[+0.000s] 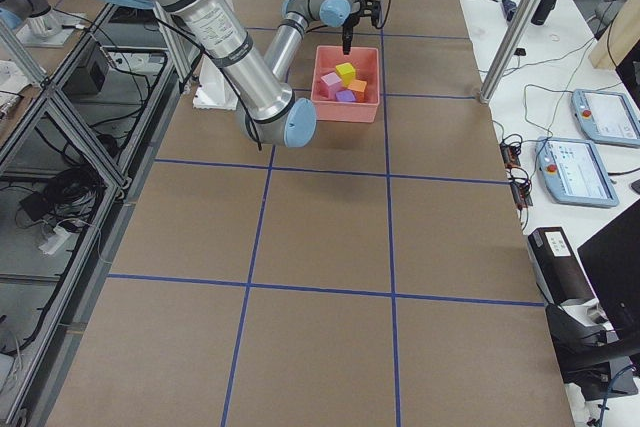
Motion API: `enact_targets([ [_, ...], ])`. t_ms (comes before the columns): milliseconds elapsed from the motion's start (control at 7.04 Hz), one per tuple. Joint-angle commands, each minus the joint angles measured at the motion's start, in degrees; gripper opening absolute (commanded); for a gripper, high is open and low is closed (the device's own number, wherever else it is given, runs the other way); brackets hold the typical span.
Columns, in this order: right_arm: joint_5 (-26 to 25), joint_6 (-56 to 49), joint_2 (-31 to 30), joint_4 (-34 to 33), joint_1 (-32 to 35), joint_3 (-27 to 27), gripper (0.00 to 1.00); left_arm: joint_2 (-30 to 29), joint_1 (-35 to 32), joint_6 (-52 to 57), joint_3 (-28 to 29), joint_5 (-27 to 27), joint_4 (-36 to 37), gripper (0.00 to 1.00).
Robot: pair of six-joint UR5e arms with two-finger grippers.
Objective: Place blocks into pink bin with both arms
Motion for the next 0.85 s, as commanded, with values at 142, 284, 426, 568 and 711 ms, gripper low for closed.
enact_targets([
  [142, 3.88, -25.40, -13.23, -12.88, 16.37, 7.00, 1.00, 1.90, -0.58, 0.04, 0.46, 0.44, 0.15, 1.00],
  [284, 9.91, -37.32, -18.94, -12.80, 24.36, 6.30, 1.00, 1.91, -3.46, 0.39, 0.98, -0.16, 0.76, 1.00],
  [426, 12.32, -50.40, -25.00, -12.80, 31.14, 5.78, 1.00, 2.17, -6.27, 5.79, 1.77, -0.17, 1.47, 1.00],
  [568, 13.13, -57.41, -28.45, -12.80, 36.43, 4.20, 1.00, 2.34, -10.39, 12.89, 3.52, -0.95, 4.43, 1.00],
  [711, 15.22, -64.44, -33.97, -12.62, 40.40, 4.01, 1.00, 2.35, -13.30, 15.83, 5.11, -4.27, 6.46, 1.00],
])
